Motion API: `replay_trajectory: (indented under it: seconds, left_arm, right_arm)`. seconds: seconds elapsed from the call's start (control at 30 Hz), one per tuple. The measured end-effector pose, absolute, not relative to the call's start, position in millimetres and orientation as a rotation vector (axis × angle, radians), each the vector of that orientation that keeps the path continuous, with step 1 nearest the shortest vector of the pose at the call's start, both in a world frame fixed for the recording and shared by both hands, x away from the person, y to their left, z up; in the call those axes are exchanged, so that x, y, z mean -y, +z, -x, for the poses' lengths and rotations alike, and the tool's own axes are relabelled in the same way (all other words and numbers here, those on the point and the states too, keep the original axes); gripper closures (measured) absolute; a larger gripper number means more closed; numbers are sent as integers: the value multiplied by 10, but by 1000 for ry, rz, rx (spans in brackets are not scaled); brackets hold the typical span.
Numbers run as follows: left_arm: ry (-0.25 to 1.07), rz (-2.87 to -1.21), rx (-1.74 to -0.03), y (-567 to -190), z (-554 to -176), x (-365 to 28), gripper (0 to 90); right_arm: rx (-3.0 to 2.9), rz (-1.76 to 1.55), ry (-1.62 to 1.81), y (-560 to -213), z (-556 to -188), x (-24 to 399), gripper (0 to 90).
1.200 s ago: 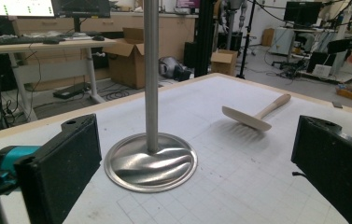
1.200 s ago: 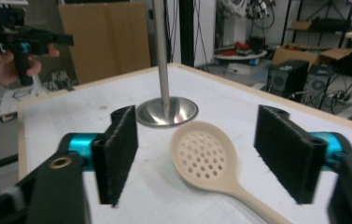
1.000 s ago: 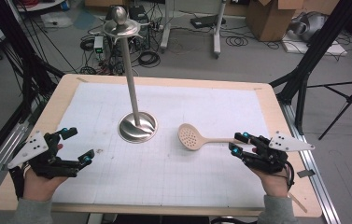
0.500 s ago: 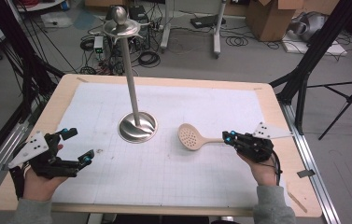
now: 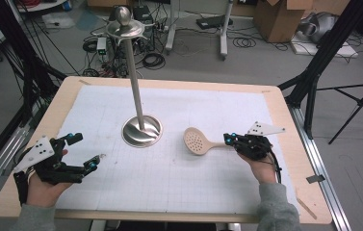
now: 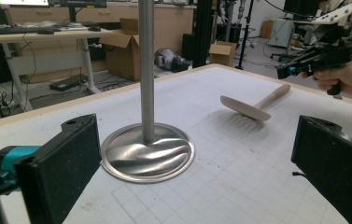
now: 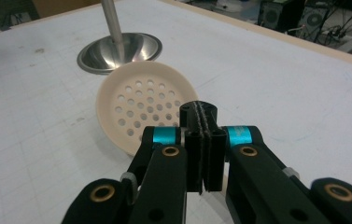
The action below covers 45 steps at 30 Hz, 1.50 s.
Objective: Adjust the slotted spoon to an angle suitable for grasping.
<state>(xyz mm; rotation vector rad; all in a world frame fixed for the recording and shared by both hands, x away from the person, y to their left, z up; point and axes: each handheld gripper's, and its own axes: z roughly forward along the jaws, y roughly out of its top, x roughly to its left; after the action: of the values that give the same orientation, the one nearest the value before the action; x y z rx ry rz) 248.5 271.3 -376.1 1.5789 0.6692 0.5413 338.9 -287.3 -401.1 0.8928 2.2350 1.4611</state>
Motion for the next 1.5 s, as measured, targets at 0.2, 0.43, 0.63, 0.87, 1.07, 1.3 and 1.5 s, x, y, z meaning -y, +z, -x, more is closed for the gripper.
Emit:
replay_trajectory:
  seconds: [0.2, 0.43, 0.63, 0.87, 1.07, 1.3, 1.5]
  left_arm:
    - [534, -1584, -667, -3777, -2497, -2693, 19]
    - [547, -1588, -660, -3768, -2489, -2654, 23]
    - [537, -1596, -638, -3748, -2482, -2596, 26]
    - [541, -1593, -664, -3771, -2512, -2599, 25]
    - [543, -1592, -667, -3778, -2519, -2602, 25]
    - [515, -1598, -650, -3792, -2482, -2597, 25]
    - [526, -1602, -670, -3796, -2452, -2640, 25]
  right_arm:
    - [-2277, -918, 1402, -4124, -3487, 2798, 898]
    - [-2320, -966, 1374, -4250, -3585, 2735, 898]
    - [-2328, -985, 1358, -4330, -3659, 2720, 898]
    - [-2332, -1013, 1341, -4391, -3713, 2718, 898]
    - [-2349, -1039, 1292, -4446, -3744, 2684, 898]
    - [-2346, -1045, 1289, -4461, -3779, 2672, 898]
    - [-2368, -1056, 1266, -4464, -3836, 2613, 898]
